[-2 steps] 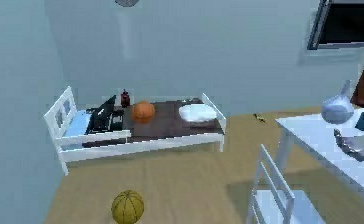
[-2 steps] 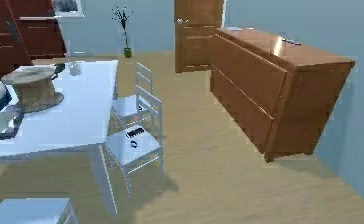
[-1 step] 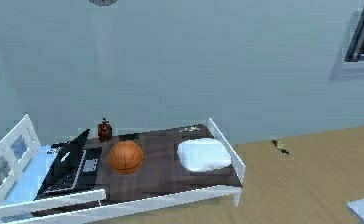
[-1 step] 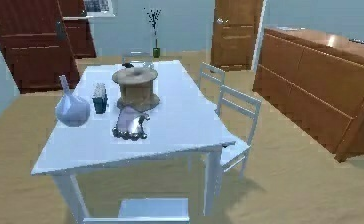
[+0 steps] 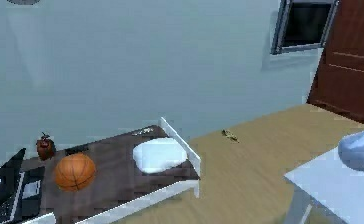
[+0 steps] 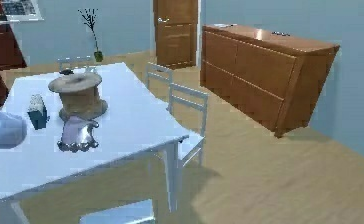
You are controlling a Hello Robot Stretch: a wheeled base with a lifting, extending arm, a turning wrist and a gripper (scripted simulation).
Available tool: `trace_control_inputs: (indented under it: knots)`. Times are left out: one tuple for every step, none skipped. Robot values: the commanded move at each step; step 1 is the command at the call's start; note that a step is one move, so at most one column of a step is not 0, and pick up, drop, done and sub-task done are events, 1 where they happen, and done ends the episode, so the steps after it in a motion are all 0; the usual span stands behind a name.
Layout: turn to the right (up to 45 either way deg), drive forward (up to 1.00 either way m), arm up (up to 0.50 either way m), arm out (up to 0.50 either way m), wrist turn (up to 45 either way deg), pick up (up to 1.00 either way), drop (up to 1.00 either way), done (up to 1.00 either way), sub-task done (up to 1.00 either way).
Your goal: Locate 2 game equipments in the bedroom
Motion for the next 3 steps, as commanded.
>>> trace_control_inputs:
  knots:
    - [0.0, 0.25, 0.00, 0.00, 0.0, 0.00, 0.00, 0.00, 0.00]
    - [-39.0, 0.00, 0.00, 0.00, 0.0, 0.00, 0.00, 0.00, 0.00]
    - [0.0, 0.00, 0.00, 0.00, 0.0, 0.00, 0.00, 1.00, 0.00]
